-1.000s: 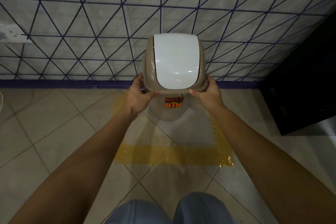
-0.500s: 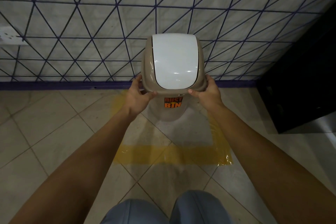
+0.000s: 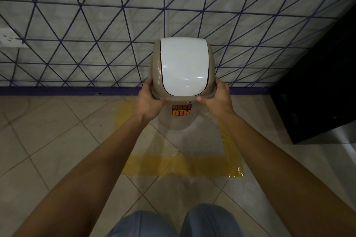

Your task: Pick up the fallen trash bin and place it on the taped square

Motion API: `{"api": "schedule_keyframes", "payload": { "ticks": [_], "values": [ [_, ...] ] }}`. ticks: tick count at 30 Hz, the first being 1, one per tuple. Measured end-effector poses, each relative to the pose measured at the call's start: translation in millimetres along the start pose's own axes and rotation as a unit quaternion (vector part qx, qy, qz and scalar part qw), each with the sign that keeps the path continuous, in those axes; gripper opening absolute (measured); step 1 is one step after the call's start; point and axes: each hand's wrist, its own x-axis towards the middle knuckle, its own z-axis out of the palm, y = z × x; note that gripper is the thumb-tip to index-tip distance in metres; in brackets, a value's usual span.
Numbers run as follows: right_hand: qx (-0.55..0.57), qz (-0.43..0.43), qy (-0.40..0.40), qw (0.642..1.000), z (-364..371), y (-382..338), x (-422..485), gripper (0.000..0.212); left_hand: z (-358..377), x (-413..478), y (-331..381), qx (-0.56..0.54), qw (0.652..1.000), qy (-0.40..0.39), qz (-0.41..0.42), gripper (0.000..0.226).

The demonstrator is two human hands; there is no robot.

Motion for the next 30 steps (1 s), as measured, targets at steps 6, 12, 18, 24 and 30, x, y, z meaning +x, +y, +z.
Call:
{"api": "schedule_keyframes", "payload": {
  "ticks": [6, 12, 18, 24, 30],
  "values": [
    [-0.001, 0.02, 0.005, 1.0, 4, -1, 4, 0.087, -6, 7, -3, 0.006, 1.0, -0.022, -0.012, 0.087],
    [-0.004, 0.031, -0.002, 1.0, 3, -5, 2, 0.087, -5, 8, -2, 0.023, 0.999, -0.024, -0.017, 0.088],
    [-0.004, 0.025, -0.004, 1.0, 1, -9, -5, 0.088, -5, 7, -2, 0.074, 0.997, -0.002, -0.013, 0.085],
    [-0.026, 0.051, -0.009, 0.998, 1, -9, -12, 0.093, -7, 3, -3, 0.132, 0.99, 0.042, -0.013, 0.077],
    [-0.079, 0.115, -0.023, 0.99, -12, -25, -24, 0.097, -14, -18, 20, 0.191, 0.979, 0.068, 0.007, 0.075]
  ]
}}
